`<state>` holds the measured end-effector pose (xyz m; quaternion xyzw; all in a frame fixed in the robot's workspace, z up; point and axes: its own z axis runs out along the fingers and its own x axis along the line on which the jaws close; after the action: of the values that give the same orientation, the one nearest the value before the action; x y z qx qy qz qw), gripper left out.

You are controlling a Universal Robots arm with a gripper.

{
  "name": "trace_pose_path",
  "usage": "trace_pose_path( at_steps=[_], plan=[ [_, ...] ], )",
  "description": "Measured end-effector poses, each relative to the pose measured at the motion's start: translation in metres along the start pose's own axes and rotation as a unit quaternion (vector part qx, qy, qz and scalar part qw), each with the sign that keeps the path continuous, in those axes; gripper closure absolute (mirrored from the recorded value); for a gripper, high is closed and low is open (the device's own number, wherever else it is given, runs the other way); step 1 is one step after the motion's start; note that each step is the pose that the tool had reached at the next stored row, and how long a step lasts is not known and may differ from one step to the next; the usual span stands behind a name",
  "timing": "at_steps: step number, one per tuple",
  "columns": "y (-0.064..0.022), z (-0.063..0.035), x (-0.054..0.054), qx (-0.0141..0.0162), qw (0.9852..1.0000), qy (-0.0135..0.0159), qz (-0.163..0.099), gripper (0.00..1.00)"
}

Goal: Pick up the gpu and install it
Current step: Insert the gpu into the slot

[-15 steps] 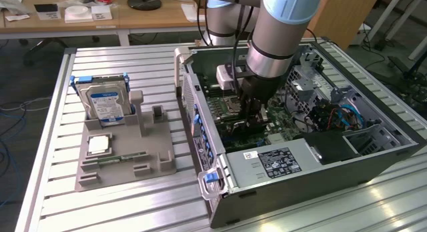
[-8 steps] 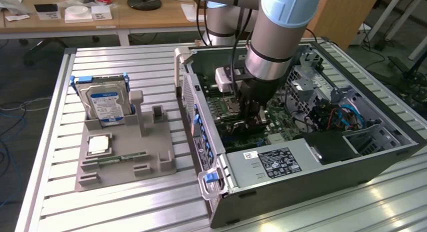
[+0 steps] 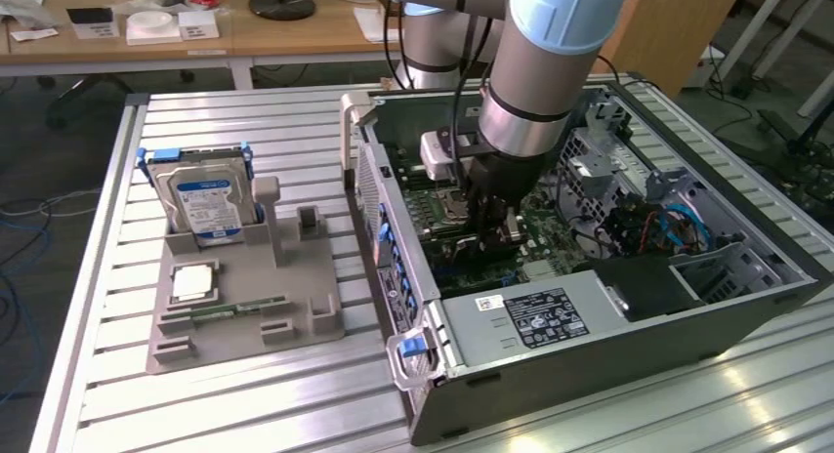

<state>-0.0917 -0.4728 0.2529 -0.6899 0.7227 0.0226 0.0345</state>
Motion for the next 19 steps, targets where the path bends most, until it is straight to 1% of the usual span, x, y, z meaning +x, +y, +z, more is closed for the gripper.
trace_pose_path(
  at_steps=[2,4,15,19],
  plan=[
    [0.0000,0.0000,0.0000,0.0000,1.0000,0.0000,0.000,0.62],
    [0.0000,-0.0001,0.0001,0.0000,1.0000,0.0003,0.000,0.73],
    [0.0003,0.0005,0.0000,0.0001,1.0000,0.0000,0.000,0.73],
    [0.0013,0.0015,0.0003,0.0000,1.0000,0.0003,0.002,0.73]
  ],
)
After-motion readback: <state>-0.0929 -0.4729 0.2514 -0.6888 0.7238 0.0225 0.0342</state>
